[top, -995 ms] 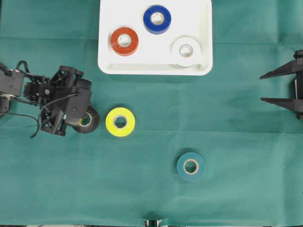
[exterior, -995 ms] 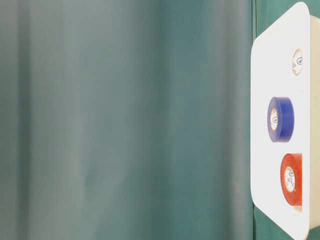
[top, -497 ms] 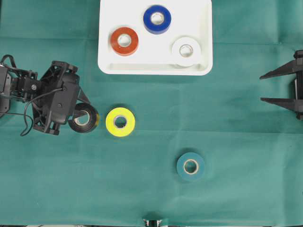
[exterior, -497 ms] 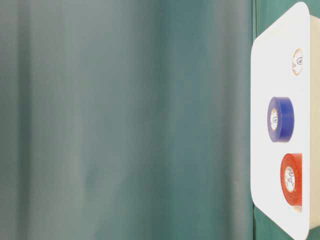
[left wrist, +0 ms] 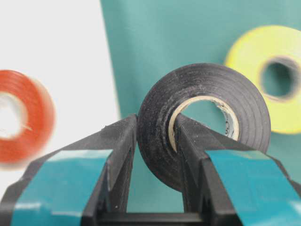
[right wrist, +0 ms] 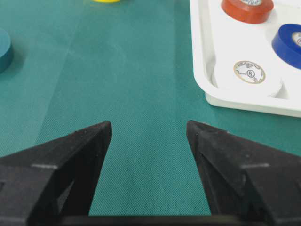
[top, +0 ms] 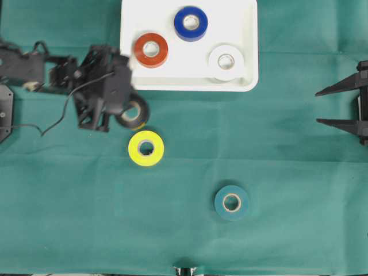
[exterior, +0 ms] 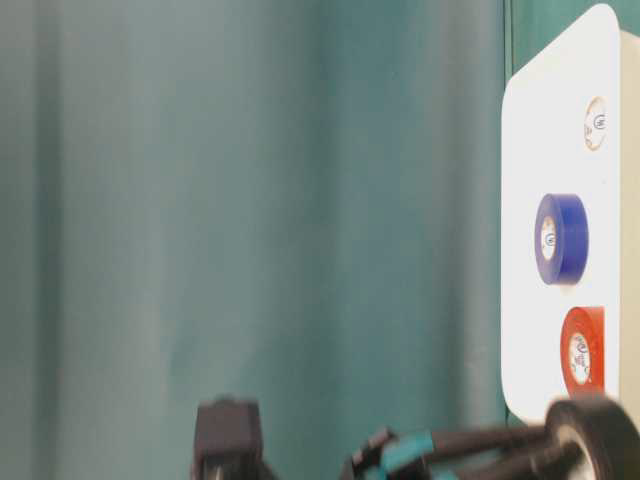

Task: Put the tape into the white case with the left arm.
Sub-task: 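Carry the black tape into the tray's middle and release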

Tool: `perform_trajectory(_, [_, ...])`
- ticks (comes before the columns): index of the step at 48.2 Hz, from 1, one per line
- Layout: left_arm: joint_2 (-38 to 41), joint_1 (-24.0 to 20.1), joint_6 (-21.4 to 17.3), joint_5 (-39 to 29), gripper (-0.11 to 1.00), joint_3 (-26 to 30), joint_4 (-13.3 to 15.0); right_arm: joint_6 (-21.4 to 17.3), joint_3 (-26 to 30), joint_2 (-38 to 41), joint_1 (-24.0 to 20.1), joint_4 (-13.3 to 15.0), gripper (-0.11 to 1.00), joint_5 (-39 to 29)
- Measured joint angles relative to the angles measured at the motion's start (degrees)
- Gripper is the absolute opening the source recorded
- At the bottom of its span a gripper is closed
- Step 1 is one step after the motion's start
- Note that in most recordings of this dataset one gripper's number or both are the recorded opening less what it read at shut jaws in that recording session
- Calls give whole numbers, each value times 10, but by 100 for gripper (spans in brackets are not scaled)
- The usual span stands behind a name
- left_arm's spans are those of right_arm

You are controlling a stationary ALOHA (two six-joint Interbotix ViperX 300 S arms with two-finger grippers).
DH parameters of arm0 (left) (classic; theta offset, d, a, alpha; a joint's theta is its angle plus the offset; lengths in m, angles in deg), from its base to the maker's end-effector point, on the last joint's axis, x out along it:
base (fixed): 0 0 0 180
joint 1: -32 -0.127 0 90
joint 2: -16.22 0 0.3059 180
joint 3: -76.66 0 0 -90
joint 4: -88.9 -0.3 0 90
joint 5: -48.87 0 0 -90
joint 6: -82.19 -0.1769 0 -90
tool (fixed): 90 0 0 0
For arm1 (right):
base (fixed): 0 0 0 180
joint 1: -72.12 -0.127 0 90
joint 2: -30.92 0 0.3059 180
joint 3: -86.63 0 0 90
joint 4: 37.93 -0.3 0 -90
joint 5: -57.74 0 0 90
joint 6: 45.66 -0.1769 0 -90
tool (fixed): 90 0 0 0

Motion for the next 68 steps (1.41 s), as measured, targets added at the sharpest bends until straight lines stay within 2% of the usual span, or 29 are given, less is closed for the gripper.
perform_trajectory(9, [58, -39, -36, 1, 22, 67, 0, 0, 0, 1, 0, 0, 98, 0])
perform_trajectory(21, [135, -95, -39, 3, 22, 152, 0, 0, 0, 0, 0, 0, 98, 0])
perform_trajectory(30, [175, -110, -43, 4, 22, 200, 0, 0, 0, 0, 0, 0, 98, 0])
perform_trajectory(42, [203, -112, -43, 4, 22, 232, 0, 0, 0, 0, 1, 0, 98, 0])
perform_trajectory(58, [217, -120, -40, 1, 23, 233, 0, 0, 0, 0, 0, 0, 98, 0])
perform_trajectory(60, [217, -120, -40, -2, 30, 233, 0, 0, 0, 0, 0, 0, 98, 0])
perform_trajectory(68, [217, -120, -40, -10, 79, 233, 0, 0, 0, 0, 0, 0, 98, 0])
